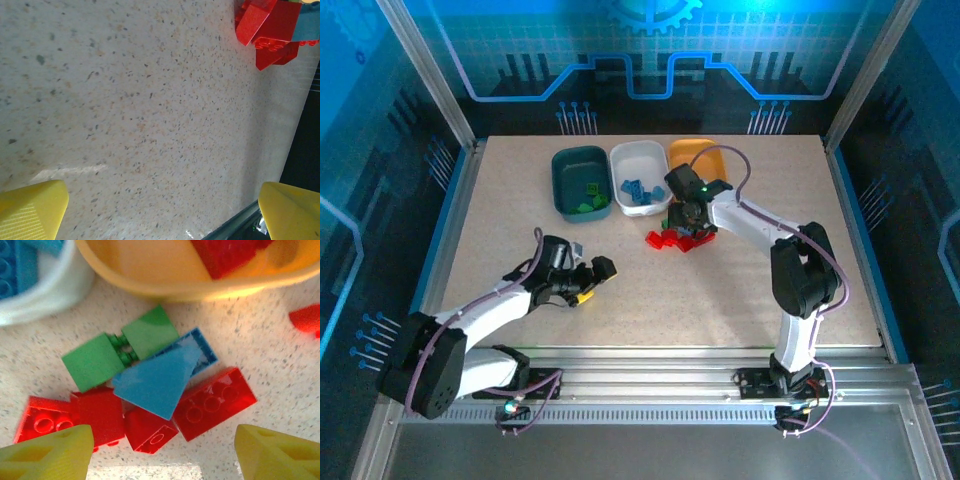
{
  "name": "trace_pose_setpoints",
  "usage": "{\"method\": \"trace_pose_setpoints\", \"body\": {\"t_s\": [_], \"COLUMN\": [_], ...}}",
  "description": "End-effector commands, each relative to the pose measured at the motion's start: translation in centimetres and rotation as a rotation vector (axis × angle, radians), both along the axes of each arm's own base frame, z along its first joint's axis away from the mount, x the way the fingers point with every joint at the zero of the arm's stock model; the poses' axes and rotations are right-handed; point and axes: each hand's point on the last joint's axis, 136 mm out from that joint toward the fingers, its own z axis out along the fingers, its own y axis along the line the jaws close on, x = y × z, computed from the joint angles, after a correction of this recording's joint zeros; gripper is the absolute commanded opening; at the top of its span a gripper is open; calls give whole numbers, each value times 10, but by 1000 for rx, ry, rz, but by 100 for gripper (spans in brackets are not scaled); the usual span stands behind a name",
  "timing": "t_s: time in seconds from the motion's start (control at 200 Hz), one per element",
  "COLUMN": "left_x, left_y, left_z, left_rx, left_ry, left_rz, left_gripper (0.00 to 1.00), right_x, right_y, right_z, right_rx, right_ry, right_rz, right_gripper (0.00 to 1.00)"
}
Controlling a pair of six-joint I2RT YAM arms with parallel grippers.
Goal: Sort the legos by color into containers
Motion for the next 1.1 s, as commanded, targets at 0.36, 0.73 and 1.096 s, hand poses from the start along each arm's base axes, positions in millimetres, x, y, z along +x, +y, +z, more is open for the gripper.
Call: {"method": "trace_pose_setpoints", "body": {"t_s": [0.36,0.73,1.096], "left_x": [4,4,13], "left_y": [-2,-1,-5], "left_z": [10,12,13], "left_rx": [10,29,47], "left_ry": [-38,-43,-43], "left_rz": [14,1,-22], "left_gripper": [99,99,99], "right_x": [18,32,26], "right_y": [6,10,-1], "right_z": [-32,-45,-48], "right_rx": [50,45,7], "right_ry": [34,30,10], "right_rz": [-94,-94,-97], "right_gripper": [78,69,46]}}
